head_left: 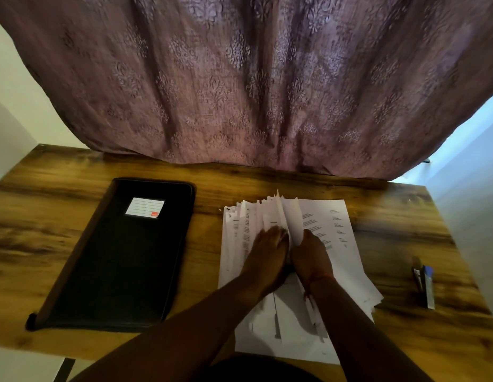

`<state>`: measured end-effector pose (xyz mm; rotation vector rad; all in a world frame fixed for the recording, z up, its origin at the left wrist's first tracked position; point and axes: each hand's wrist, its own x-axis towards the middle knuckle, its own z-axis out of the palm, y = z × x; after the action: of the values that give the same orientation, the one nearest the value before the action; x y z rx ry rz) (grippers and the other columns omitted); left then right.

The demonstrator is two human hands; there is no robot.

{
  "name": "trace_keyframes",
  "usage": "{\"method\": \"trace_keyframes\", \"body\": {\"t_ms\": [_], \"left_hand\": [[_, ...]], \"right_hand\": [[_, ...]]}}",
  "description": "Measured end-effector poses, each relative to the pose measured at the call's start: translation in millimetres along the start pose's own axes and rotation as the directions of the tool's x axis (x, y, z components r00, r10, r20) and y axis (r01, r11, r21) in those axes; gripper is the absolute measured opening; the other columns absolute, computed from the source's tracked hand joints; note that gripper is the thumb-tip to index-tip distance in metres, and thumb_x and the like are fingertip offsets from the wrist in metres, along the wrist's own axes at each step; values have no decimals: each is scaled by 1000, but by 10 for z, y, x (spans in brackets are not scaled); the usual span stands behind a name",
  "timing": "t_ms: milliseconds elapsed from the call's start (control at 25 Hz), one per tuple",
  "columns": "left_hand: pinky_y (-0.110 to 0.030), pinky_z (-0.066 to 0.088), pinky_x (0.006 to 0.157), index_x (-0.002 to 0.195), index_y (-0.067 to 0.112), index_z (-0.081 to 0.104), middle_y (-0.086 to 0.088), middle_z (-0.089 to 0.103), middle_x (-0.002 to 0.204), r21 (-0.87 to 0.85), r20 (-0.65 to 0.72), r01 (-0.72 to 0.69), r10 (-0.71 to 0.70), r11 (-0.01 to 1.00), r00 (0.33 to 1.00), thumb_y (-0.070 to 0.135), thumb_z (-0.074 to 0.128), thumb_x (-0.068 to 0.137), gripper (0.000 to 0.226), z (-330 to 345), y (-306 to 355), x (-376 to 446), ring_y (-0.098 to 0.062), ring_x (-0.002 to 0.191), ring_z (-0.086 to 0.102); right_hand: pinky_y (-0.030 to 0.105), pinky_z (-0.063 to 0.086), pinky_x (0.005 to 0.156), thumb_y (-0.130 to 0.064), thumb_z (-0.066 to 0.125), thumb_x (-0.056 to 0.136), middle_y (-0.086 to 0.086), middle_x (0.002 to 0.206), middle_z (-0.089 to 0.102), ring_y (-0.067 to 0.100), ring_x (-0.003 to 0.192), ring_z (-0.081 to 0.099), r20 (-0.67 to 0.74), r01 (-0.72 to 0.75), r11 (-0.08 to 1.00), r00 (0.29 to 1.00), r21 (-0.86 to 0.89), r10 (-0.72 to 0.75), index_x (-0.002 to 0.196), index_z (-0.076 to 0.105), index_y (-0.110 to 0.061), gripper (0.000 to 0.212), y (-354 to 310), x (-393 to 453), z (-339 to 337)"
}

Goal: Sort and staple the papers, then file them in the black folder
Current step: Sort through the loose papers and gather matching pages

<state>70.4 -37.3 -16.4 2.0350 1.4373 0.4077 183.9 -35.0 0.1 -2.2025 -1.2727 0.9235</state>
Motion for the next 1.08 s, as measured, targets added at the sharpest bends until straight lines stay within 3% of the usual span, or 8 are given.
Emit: {"method": "trace_keyframes", "body": {"t_ms": [120, 240, 320, 360, 440, 640, 840, 1080], "left_hand": [[-24, 46, 96, 129, 21, 56, -5, 61, 130, -550, 230, 275, -173, 789, 958, 21, 54, 100, 29, -31, 136, -15, -23, 118, 58], [-38, 57, 80, 113, 31, 59, -5, 67, 115, -778, 366, 535, -456, 328, 811, 43, 50, 99, 20, 63, 258, 12, -24, 101, 64], [-41, 51, 95, 124, 25, 55, -5, 62, 124, -663, 353, 559, -451, 497, 820, 38, 48, 101, 27, 149, 260, 75, -27, 114, 58], [-39, 45, 103, 130, 22, 53, -5, 59, 127, -510, 304, 498, -395, 702, 867, 31, 45, 102, 30, 183, 250, 113, -26, 120, 54], [-36, 42, 107, 132, 19, 50, -5, 55, 127, -241, 159, 370, -340, 897, 927, 27, 43, 102, 32, 285, 191, 156, -24, 123, 52], [-44, 40, 107, 126, 21, 59, -9, 39, 144, 72, -67, 366, -362, 928, 930, 50, 32, 102, 47, 324, 75, 105, -30, 131, 38], [-48, 44, 103, 118, 19, 63, -8, 54, 126, -61, -103, 454, -458, 889, 883, 49, 38, 101, 43, 310, -3, 133, -28, 120, 52], [-28, 47, 95, 116, 17, 61, 0, 63, 114, -146, -64, 240, -252, 960, 966, 34, 40, 104, 29, 221, 83, 62, -14, 106, 60]], "right_hand": [[47, 47, 102, -25, 68, 87, 6, 118, 62, 27, 111, 59, -24, -11, 1000, 1000, -29, 10, 119, 55, -18, 35, 13, 3, -105], [44, 46, 100, -25, 65, 88, 7, 116, 60, 27, 110, 58, -16, -24, 993, 1000, -111, 22, 119, 52, -16, 34, 63, -7, -157], [42, 46, 99, -26, 64, 89, 7, 115, 60, 26, 109, 58, -4, -30, 988, 1000, -153, 30, 119, 51, -16, 34, 104, -14, -143], [41, 47, 97, -28, 64, 89, 6, 113, 60, 25, 107, 59, 4, -27, 986, 1000, -166, 28, 118, 52, -17, 34, 128, -20, -133], [39, 50, 94, -31, 63, 90, 4, 109, 61, 22, 102, 60, 26, -20, 986, 999, -168, 25, 114, 52, -19, 29, 176, -31, -105], [43, 45, 103, -21, 58, 94, 7, 125, 59, 28, 117, 57, 54, -11, 991, 998, -133, 19, 129, 49, -17, 36, 258, -50, -85], [43, 38, 109, -10, 50, 95, 10, 133, 54, 30, 126, 49, 48, 47, 996, 998, -75, -43, 134, 48, -14, 39, 228, -19, -89], [39, 42, 103, -10, 55, 93, 9, 122, 60, 29, 119, 54, 62, 35, 999, 997, -4, -35, 123, 57, -14, 30, 249, 44, -33]]}}
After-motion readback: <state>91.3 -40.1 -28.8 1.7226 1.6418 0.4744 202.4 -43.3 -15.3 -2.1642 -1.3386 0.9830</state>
